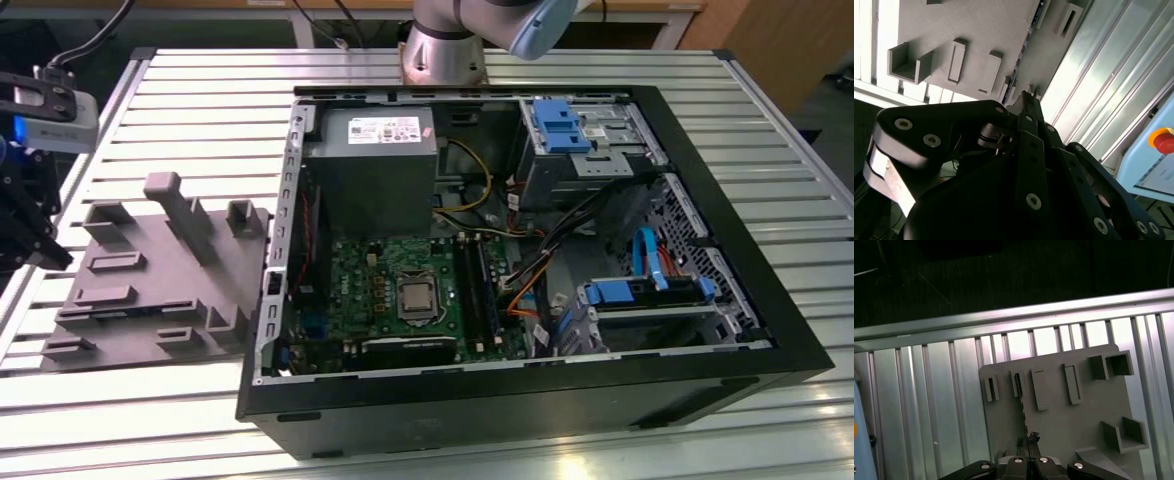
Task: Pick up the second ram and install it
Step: 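Pick up the second ram and move it above second insertion slot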
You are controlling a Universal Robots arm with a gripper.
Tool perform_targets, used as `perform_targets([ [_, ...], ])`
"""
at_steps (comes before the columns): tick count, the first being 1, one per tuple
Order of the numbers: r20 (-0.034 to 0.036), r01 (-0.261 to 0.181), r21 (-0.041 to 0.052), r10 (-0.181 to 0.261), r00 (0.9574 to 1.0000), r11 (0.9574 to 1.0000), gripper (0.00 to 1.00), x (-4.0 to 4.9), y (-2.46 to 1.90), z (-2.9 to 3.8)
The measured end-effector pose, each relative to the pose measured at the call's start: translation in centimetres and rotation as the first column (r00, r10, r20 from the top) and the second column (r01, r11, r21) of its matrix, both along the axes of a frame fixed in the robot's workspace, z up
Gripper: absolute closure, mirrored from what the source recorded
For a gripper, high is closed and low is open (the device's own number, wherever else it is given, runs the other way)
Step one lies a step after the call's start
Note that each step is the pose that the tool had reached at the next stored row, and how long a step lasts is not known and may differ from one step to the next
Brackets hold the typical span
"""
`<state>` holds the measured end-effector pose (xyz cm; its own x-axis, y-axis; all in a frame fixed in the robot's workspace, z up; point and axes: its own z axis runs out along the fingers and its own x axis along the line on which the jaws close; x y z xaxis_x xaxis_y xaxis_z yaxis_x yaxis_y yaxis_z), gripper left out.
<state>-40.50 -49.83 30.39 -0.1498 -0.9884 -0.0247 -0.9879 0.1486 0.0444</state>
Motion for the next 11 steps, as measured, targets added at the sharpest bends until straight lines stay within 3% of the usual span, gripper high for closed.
perform_targets([
  [11, 0.0000, -0.001, 0.0000, 0.001, 1.0000, 1.0000, 0.89, 0.00, 0.00, -0.23],
])
